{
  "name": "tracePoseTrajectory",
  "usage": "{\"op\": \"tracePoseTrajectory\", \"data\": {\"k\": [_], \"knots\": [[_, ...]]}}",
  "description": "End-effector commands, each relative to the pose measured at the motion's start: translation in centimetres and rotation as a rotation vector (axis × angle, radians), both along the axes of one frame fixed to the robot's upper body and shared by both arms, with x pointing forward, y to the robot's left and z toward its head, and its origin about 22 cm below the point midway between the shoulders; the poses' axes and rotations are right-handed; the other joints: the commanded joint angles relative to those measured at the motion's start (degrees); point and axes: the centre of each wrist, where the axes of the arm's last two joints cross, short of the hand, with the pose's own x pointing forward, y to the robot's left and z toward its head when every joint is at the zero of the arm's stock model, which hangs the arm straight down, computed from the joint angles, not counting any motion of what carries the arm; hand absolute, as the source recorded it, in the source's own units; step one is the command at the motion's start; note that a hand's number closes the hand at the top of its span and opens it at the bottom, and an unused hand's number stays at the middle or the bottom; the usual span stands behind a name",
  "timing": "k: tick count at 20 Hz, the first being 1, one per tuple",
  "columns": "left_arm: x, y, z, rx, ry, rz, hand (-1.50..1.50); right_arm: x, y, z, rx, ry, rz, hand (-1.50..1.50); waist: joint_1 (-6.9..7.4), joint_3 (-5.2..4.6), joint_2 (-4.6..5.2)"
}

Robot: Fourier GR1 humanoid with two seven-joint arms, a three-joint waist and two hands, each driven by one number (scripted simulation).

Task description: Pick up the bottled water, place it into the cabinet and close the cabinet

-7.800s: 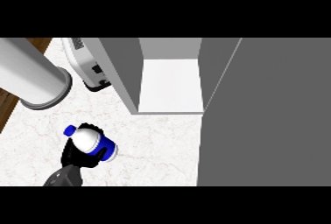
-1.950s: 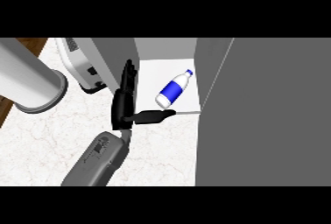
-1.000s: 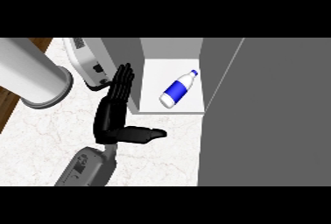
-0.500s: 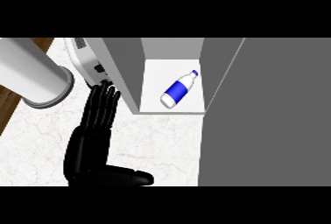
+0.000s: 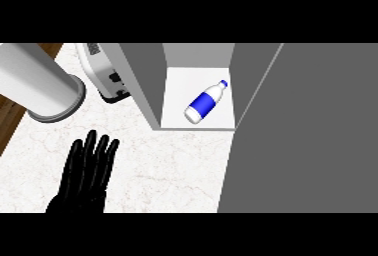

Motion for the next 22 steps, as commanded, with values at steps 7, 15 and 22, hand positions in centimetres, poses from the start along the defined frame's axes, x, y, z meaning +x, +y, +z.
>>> {"op": "tracePoseTrajectory", "data": {"k": [7, 15, 22], "knots": [[-3.7, 6.3, 2.0, -0.004, -0.020, 0.088, -1.50, -1.7, 3.5, 2.3, -0.067, -0.076, 0.262, 1.50, -0.19, -0.13, -0.39], [-6.5, 8.7, 1.8, -0.039, -0.025, 0.100, -1.50, -1.6, 5.9, 5.1, -0.090, -0.108, 0.282, 1.50, 0.70, -0.21, -0.27], [-8.1, 11.1, 2.1, 0.000, -0.010, 0.072, -1.50, 0.2, 7.5, 4.0, -0.025, -0.056, 0.278, 1.50, 2.75, -0.20, -0.13]]}}
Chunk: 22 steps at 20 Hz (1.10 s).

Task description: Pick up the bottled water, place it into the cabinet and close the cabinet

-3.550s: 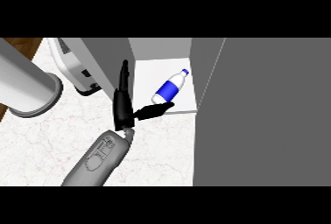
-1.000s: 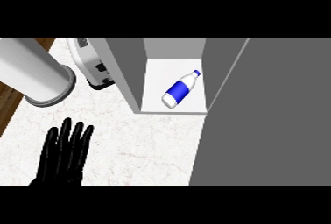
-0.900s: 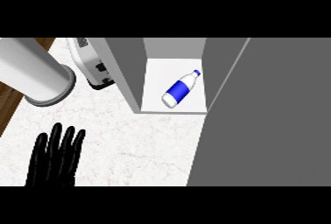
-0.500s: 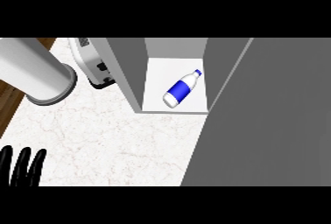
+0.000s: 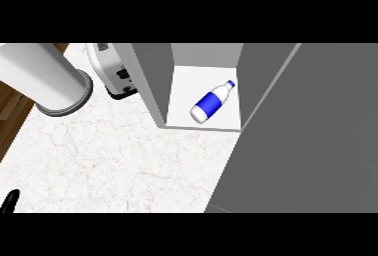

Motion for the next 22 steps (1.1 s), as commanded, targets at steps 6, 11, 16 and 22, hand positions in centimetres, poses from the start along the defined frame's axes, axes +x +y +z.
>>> {"op": "tracePoseTrajectory", "data": {"k": [6, 11, 16, 22], "knots": [[-1.2, 2.7, 0.1, -0.037, -0.025, -0.022, -1.50, 2.8, 6.2, 0.9, 0.218, 0.051, 0.114, 1.50, 0.71, -0.22, -0.23], [-2.7, 4.3, 1.4, -0.032, -0.032, -0.010, -1.50, 5.6, 9.0, 2.7, 0.206, 0.073, 0.106, 1.50, 0.36, -0.15, -0.22], [-3.9, 6.8, 1.6, -0.034, -0.032, 0.004, -1.50, 9.4, 10.0, 4.8, 0.262, 0.098, 0.065, 1.50, -0.41, -0.10, -0.32], [-5.9, 6.6, 2.2, -0.050, -0.043, 0.026, -1.50, 15.3, 8.2, 6.2, 0.354, 0.159, 0.053, 1.50, -0.80, 0.01, -0.35]]}}
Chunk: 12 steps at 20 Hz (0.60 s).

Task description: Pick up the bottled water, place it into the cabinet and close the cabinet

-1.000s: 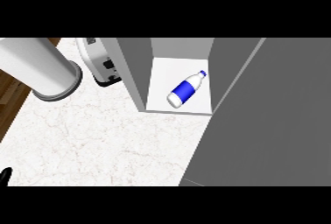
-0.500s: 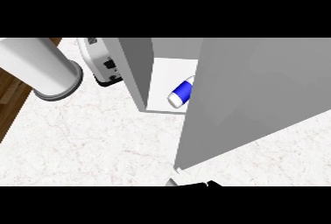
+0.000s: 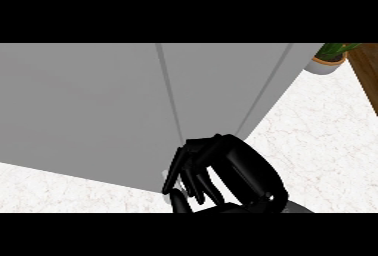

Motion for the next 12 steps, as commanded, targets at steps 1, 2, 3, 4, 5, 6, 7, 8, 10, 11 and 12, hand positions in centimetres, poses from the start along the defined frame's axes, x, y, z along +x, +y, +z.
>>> {"op": "tracePoseTrajectory", "data": {"k": [1, 2, 3, 4, 5, 6, 7, 8, 10, 11, 12], "knots": [[-0.2, 0.8, -0.6, -0.017, -0.010, 0.013, -1.50, 4.5, 0.1, 1.5, 0.076, 0.034, -0.024, 1.50, -0.66, 0.06, 0.10], [-1.6, 2.4, 0.2, -0.007, 0.003, -0.002, -1.50, 5.0, -1.0, 0.2, 0.076, 0.038, -0.047, 1.50, -0.48, 0.08, -0.04], [-1.6, 1.0, 1.8, 0.012, 0.001, 0.010, -1.50, 5.5, -0.8, 0.1, 0.067, 0.040, -0.018, 1.50, -0.74, 0.12, -0.03], [-1.8, 2.6, 1.6, -0.010, -0.021, 0.017, -1.50, 7.0, -0.1, 0.6, 0.056, 0.042, -0.028, 1.50, -0.28, 0.09, 0.03], [-1.6, 2.4, -0.4, -0.023, -0.004, 0.018, -1.50, 7.9, -0.8, 0.3, 0.058, 0.030, -0.018, 1.50, -0.91, 0.07, 0.03], [-2.7, 2.0, 0.8, -0.017, -0.003, 0.002, -1.50, 8.9, -2.3, 1.8, 0.079, 0.027, -0.030, 1.50, -0.48, 0.10, -0.04], [-2.3, 1.6, 1.0, -0.013, -0.017, 0.011, -1.50, 10.0, -1.6, 1.3, 0.047, 0.042, -0.031, 1.50, -0.63, 0.10, 0.04], [-2.4, 2.2, 2.5, -0.001, -0.015, 0.007, -1.50, 10.7, -2.0, 1.3, 0.038, 0.055, -0.018, 1.50, -0.62, 0.12, 0.07], [-2.5, 1.8, 1.3, -0.011, -0.020, 0.020, -1.50, 12.9, -4.0, 1.6, 0.030, 0.032, -0.017, 1.50, -0.63, 0.11, 0.15], [-3.2, 2.8, 2.4, 0.001, -0.014, 0.025, -1.50, 12.8, -1.7, 2.9, 0.017, 0.042, -0.029, 1.50, -0.55, 0.09, -0.01], [-3.0, 4.1, 0.9, 0.005, -0.013, 0.035, -1.50, 13.1, -3.2, 0.6, 0.017, 0.041, 0.008, 1.50, -0.99, 0.08, 0.02]]}}
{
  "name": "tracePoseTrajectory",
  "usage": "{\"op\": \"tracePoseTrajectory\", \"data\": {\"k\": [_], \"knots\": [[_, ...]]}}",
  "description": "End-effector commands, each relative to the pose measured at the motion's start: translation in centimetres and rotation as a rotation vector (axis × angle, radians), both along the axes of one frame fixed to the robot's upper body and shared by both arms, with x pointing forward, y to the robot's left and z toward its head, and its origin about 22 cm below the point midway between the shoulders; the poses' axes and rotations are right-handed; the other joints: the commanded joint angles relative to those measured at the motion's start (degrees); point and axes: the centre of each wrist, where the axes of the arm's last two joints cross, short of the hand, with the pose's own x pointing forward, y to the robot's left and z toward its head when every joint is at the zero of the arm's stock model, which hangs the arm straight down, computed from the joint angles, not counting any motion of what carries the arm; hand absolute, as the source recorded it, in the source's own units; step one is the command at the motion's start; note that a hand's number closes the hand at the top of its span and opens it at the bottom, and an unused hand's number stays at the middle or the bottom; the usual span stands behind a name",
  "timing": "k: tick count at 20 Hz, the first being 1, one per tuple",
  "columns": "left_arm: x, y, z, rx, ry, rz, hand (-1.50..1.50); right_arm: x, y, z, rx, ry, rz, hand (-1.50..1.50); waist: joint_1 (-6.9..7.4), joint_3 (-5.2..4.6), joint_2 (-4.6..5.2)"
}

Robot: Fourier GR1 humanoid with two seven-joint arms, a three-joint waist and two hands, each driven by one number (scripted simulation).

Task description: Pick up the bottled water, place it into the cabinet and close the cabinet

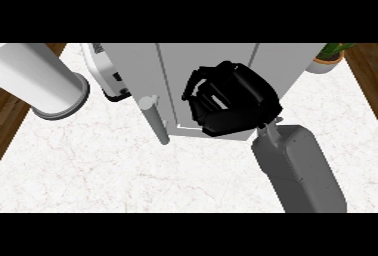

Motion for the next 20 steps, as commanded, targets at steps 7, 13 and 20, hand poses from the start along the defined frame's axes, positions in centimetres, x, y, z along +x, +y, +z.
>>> {"op": "tracePoseTrajectory", "data": {"k": [7, 13, 20], "knots": [[-0.4, 2.6, 0.2, 0.006, -0.033, 0.016, -1.50, 5.1, -0.2, -1.0, -0.039, -0.026, 0.034, 1.50, 0.18, 0.00, 0.53], [-0.5, 1.1, 0.7, -0.027, 0.006, -0.051, -1.50, 5.6, 2.5, 1.9, -0.008, 0.022, 0.057, 1.50, 1.03, 0.00, 0.48], [-0.1, 1.6, 0.7, -0.003, 0.002, -0.050, -1.50, 5.1, 3.8, 0.8, -0.015, 0.023, 0.110, 1.50, 2.04, -0.03, 0.76]]}}
